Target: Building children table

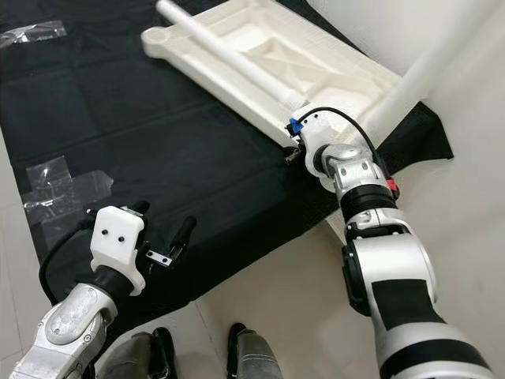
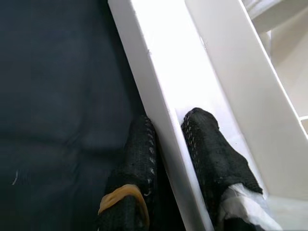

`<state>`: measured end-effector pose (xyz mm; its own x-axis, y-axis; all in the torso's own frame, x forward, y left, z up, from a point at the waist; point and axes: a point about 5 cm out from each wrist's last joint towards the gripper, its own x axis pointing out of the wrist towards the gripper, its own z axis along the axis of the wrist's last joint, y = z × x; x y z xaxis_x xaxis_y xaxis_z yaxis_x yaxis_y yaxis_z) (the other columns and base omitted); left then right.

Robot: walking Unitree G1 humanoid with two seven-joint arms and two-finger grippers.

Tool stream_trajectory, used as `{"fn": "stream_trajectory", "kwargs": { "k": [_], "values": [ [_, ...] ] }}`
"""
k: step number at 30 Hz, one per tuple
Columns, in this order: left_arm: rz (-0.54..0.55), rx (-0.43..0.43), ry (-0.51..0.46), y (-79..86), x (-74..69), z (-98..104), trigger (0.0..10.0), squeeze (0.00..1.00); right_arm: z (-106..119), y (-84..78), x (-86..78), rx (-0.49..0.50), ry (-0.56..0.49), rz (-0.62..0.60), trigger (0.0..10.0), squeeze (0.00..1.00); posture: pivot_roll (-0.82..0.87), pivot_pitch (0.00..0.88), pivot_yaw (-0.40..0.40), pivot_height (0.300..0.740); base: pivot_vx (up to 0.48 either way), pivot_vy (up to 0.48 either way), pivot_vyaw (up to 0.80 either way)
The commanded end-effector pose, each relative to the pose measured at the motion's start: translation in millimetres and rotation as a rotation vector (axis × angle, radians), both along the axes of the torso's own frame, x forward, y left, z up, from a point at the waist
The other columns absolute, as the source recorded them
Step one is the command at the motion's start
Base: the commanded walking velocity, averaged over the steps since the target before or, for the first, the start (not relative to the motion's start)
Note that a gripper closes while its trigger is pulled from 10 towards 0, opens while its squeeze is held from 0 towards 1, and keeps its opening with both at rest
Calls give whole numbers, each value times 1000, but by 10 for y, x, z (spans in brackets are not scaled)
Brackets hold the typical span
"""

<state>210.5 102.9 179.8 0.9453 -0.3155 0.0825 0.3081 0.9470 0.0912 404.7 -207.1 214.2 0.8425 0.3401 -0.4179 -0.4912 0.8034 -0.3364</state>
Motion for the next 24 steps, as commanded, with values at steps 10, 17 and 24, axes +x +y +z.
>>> {"fn": "stream_trajectory", "kwargs": {
  "k": [10,17,24],
  "values": [
    [-5,7,5,19,9,-30,10000,0,-121,-172,-396,-72,145,634,0,0,38,215,-116,740,0,0,0],
    [-11,11,2,13,23,-29,10000,0,-96,-206,-404,-112,92,647,0,0,38,216,-110,740,0,0,0],
    [-18,9,1,-7,30,-26,10000,0,-49,-46,-253,-249,-112,538,10000,0,41,213,-107,740,0,0,0]
  ]
}}
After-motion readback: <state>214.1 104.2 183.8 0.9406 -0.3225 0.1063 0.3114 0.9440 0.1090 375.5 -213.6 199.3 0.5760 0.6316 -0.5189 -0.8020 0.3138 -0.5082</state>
